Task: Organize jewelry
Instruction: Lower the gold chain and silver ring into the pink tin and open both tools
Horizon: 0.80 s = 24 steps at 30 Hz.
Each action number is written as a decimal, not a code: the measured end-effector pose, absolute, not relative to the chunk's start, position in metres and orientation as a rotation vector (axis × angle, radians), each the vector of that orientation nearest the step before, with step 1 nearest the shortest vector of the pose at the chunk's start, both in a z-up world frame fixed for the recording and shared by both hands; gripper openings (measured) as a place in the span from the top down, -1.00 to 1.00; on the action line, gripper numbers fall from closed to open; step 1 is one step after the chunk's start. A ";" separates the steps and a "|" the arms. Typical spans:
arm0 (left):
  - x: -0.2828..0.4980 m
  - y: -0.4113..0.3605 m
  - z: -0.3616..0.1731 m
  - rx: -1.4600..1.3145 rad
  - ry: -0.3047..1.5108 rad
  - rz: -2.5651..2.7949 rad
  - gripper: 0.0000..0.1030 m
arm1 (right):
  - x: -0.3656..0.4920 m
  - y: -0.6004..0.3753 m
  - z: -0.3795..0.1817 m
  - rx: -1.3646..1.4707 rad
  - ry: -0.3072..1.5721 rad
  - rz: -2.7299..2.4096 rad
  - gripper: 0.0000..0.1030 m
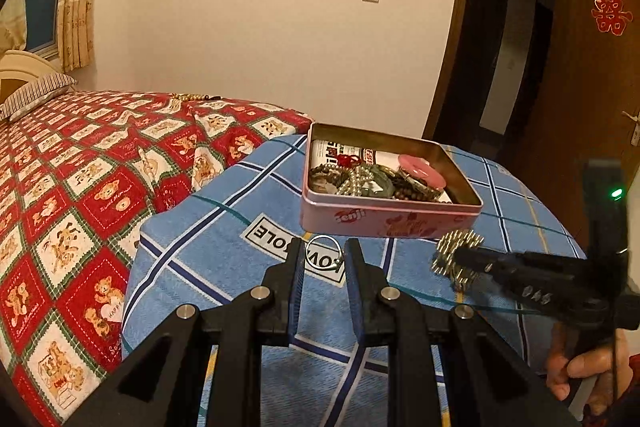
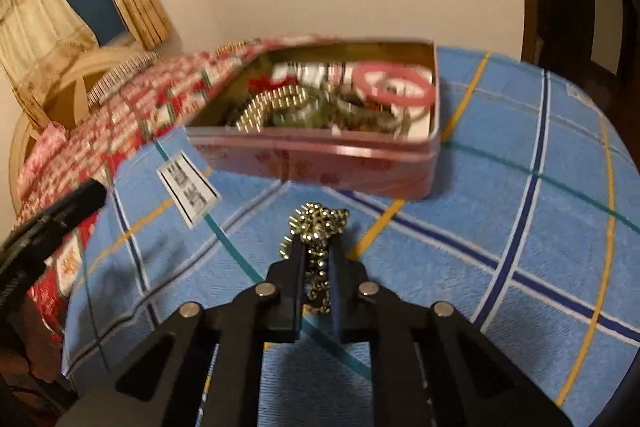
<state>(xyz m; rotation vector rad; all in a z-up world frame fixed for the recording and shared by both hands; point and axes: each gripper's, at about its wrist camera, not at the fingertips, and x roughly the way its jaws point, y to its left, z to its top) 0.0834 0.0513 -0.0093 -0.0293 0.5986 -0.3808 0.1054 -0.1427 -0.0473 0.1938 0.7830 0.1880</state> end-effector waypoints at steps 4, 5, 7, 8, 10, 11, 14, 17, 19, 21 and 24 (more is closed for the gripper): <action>0.084 0.046 -0.005 -0.040 0.586 -0.395 0.62 | 0.092 -0.153 -0.027 0.262 0.655 0.222 0.74; 0.084 0.044 -0.004 -0.038 0.581 -0.399 0.62 | 0.089 -0.155 -0.022 0.277 0.626 0.226 0.74; 0.086 0.039 0.000 -0.036 0.569 -0.403 0.62 | 0.084 -0.160 -0.015 0.300 0.579 0.227 0.74; 0.088 0.038 0.001 -0.037 0.565 -0.406 0.62 | 0.083 -0.162 -0.012 0.312 0.563 0.223 0.74; 0.093 0.035 0.005 -0.047 0.555 -0.415 0.62 | 0.081 -0.165 -0.008 0.330 0.546 0.210 0.74; 0.095 0.034 0.006 -0.050 0.549 -0.418 0.62 | 0.081 -0.166 -0.005 0.331 0.537 0.202 0.74; 0.102 0.028 0.013 -0.061 0.524 -0.431 0.62 | 0.081 -0.167 0.006 0.309 0.502 0.174 0.74; 0.114 0.021 0.021 -0.068 0.502 -0.439 0.62 | 0.088 -0.173 0.022 0.302 0.460 0.169 0.74; 0.124 0.016 0.026 -0.074 0.487 -0.445 0.62 | 0.096 -0.176 0.032 0.294 0.440 0.161 0.74; 0.133 0.011 0.031 -0.082 0.475 -0.452 0.62 | 0.106 -0.179 0.041 0.295 0.419 0.153 0.74; 0.150 0.000 0.037 -0.081 0.461 -0.459 0.62 | 0.123 -0.181 0.049 0.308 0.394 0.155 0.74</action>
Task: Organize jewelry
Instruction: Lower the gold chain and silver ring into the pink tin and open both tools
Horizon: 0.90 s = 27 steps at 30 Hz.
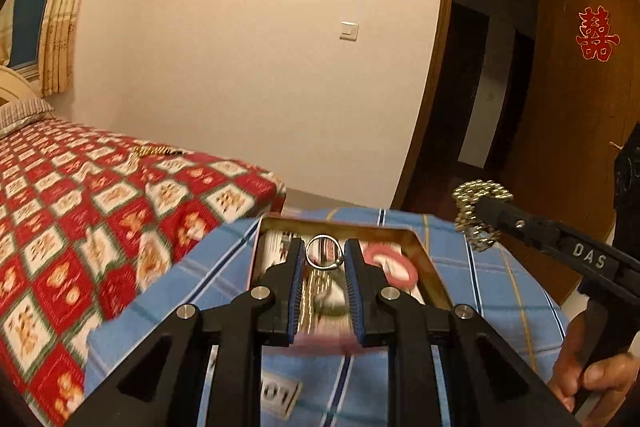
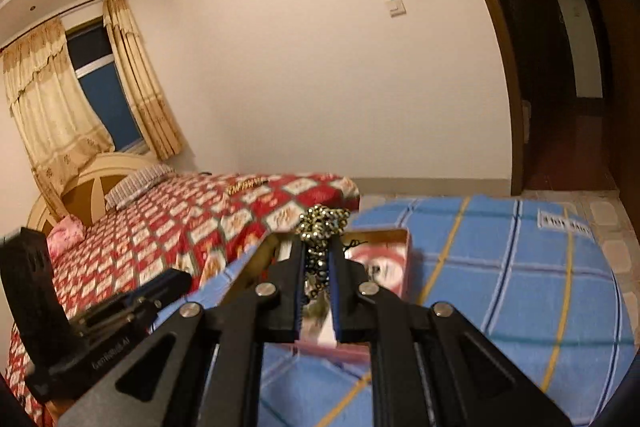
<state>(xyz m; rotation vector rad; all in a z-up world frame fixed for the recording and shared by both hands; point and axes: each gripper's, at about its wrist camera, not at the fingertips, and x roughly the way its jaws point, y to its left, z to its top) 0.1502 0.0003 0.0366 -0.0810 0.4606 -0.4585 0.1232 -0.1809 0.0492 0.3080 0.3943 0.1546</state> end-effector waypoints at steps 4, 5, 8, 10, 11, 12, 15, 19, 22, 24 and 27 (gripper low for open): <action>0.181 -0.017 0.035 -0.096 0.475 -0.457 0.62 | 0.152 -0.181 0.044 0.343 0.405 0.144 0.74; 0.188 -0.020 0.032 -0.098 0.485 -0.453 0.62 | 0.159 -0.181 0.041 0.350 0.410 0.135 0.74; 0.214 -0.036 0.021 -0.078 0.535 -0.422 0.62 | 0.183 -0.179 0.028 0.364 0.445 0.111 0.74; 0.225 -0.043 0.013 -0.068 0.561 -0.414 0.61 | 0.195 -0.180 0.018 0.369 0.472 0.093 0.74; 0.230 -0.045 0.010 -0.065 0.574 -0.410 0.61 | 0.200 -0.180 0.012 0.368 0.485 0.084 0.74; 0.234 -0.048 0.007 -0.057 0.587 -0.404 0.61 | 0.204 -0.180 0.005 0.361 0.500 0.075 0.74; 0.246 -0.057 -0.001 -0.029 0.620 -0.382 0.61 | 0.210 -0.183 -0.009 0.342 0.535 0.057 0.74; 0.253 -0.059 -0.010 -0.024 0.655 -0.367 0.61 | 0.218 -0.193 -0.022 0.352 0.592 0.030 0.74; 0.257 -0.061 -0.017 -0.013 0.678 -0.352 0.62 | 0.222 -0.197 -0.026 0.344 0.612 0.023 0.74; 0.259 -0.062 -0.021 -0.008 0.696 -0.347 0.61 | 0.223 -0.194 -0.025 0.321 0.615 0.020 0.74; 0.260 -0.064 -0.028 0.021 0.716 -0.326 0.61 | 0.221 -0.194 -0.025 0.309 0.618 0.024 0.74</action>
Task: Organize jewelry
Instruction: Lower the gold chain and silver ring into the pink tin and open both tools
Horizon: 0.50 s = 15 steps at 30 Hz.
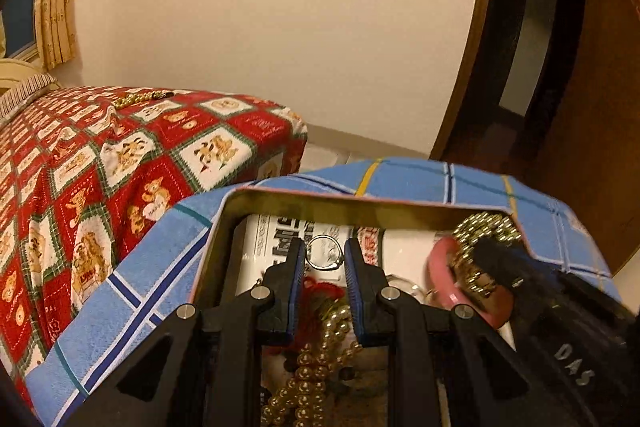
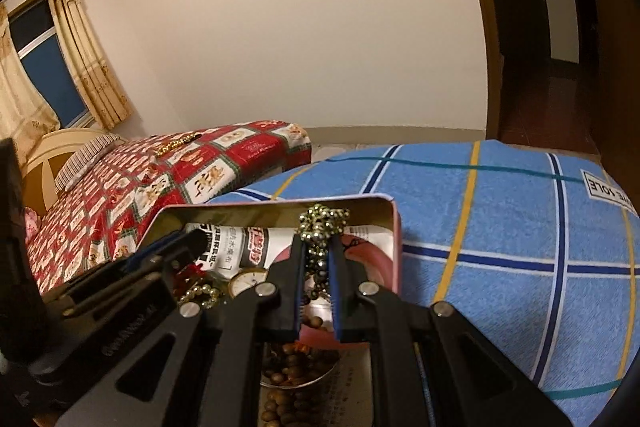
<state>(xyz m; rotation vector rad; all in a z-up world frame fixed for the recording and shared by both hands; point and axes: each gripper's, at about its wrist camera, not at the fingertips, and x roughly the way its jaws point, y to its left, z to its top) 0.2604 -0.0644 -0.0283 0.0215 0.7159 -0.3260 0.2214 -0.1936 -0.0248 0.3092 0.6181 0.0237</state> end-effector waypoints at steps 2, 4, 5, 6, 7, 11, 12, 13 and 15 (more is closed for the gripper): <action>0.261 -0.065 -0.032 0.025 0.729 -0.324 0.61 | 0.222 -0.194 -0.025 0.310 0.621 0.027 0.74; 0.261 -0.066 -0.032 0.029 0.727 -0.323 0.61 | 0.223 -0.192 -0.026 0.298 0.631 0.031 0.74; 0.261 -0.066 -0.032 0.034 0.725 -0.321 0.61 | 0.225 -0.189 -0.027 0.290 0.633 0.030 0.74; 0.260 -0.066 -0.032 0.040 0.723 -0.318 0.61 | 0.225 -0.187 -0.027 0.277 0.635 0.028 0.74; 0.259 -0.067 -0.032 0.048 0.720 -0.313 0.61 | 0.225 -0.187 -0.027 0.275 0.636 0.030 0.74; 0.258 -0.070 -0.031 0.073 0.705 -0.304 0.61 | 0.224 -0.187 -0.027 0.279 0.634 0.033 0.73; 0.258 -0.070 -0.031 0.076 0.704 -0.303 0.61 | 0.223 -0.187 -0.027 0.285 0.631 0.032 0.72; 0.258 -0.070 -0.031 0.077 0.705 -0.302 0.61 | 0.222 -0.188 -0.027 0.289 0.629 0.030 0.72; 0.258 -0.070 -0.031 0.079 0.704 -0.300 0.61 | 0.222 -0.189 -0.027 0.299 0.626 0.035 0.72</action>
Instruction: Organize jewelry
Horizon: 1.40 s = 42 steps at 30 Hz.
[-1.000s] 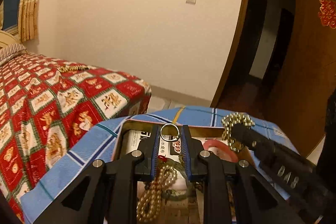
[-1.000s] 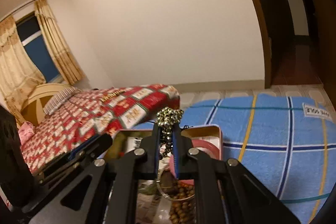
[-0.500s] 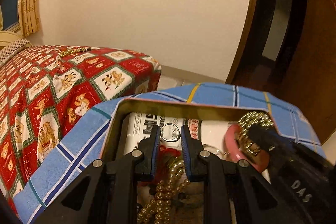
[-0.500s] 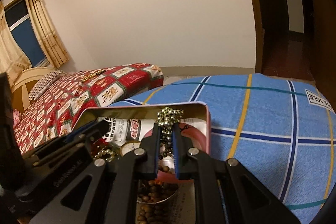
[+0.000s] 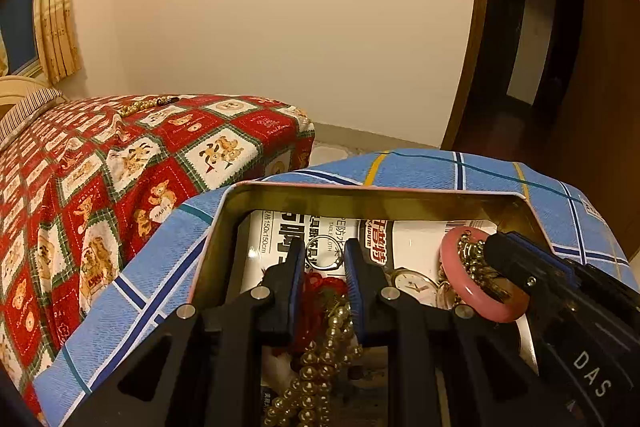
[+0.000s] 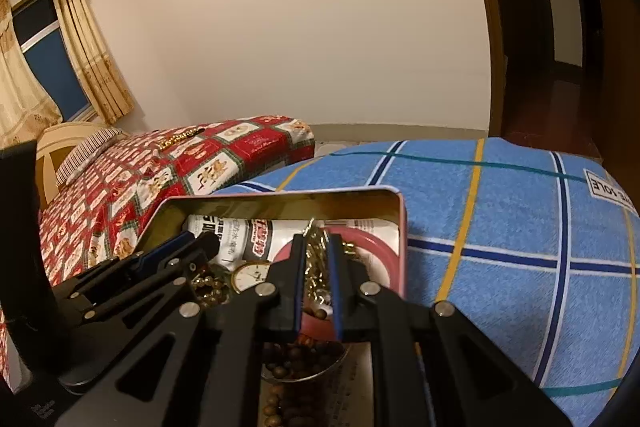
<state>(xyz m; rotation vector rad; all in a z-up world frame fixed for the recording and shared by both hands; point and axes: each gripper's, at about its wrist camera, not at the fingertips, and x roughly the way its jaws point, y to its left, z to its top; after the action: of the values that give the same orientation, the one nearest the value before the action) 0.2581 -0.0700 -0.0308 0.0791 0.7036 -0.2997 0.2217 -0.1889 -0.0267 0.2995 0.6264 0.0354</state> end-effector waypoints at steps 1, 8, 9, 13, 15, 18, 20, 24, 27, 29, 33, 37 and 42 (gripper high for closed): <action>0.259 -0.070 -0.031 0.080 0.703 -0.299 0.61 | 0.221 -0.189 -0.027 0.304 0.625 0.037 0.72; 0.261 -0.070 -0.032 0.093 0.715 -0.291 0.60 | 0.204 -0.194 -0.016 0.339 0.542 0.021 0.62; 0.261 -0.070 -0.033 0.092 0.721 -0.292 0.60 | 0.201 -0.194 -0.014 0.341 0.527 0.013 0.49; 0.259 -0.072 -0.032 0.094 0.723 -0.299 0.38 | 0.186 -0.197 -0.007 0.342 0.461 -0.039 -0.44; 0.256 -0.072 -0.031 0.093 0.718 -0.307 0.26 | 0.177 -0.197 -0.004 0.331 0.437 -0.066 -0.44; 0.246 -0.072 -0.026 0.102 0.678 -0.280 -0.19 | 0.169 -0.198 -0.005 0.316 0.438 -0.094 -0.49; 0.238 -0.070 -0.021 0.096 0.641 -0.270 -0.24 | 0.166 -0.199 -0.008 0.312 0.447 -0.111 -0.50; 0.225 -0.064 -0.017 0.085 0.614 -0.262 -0.26 | 0.157 -0.202 -0.009 0.302 0.448 -0.144 -0.55; 0.218 -0.059 -0.018 0.102 0.605 -0.231 -0.26 | 0.148 -0.206 -0.009 0.306 0.426 -0.172 -0.69; 0.214 -0.055 -0.022 0.098 0.612 -0.209 -0.26 | 0.145 -0.207 -0.009 0.303 0.420 -0.183 -0.69; 0.210 -0.047 -0.024 0.066 0.628 -0.200 -0.26 | 0.139 -0.204 -0.009 0.285 0.422 -0.193 -0.69; 0.199 -0.040 -0.025 0.040 0.621 -0.191 -0.26 | 0.129 -0.201 -0.007 0.266 0.410 -0.205 -0.72; 0.188 -0.036 -0.026 0.034 0.616 -0.181 -0.26 | 0.122 -0.196 -0.006 0.239 0.404 -0.217 -0.72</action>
<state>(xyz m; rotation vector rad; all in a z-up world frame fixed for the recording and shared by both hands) 0.1885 -0.0360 -0.0256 0.0343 0.6163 -0.1814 0.1221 -0.1961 -0.0059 0.2388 0.4045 -0.2165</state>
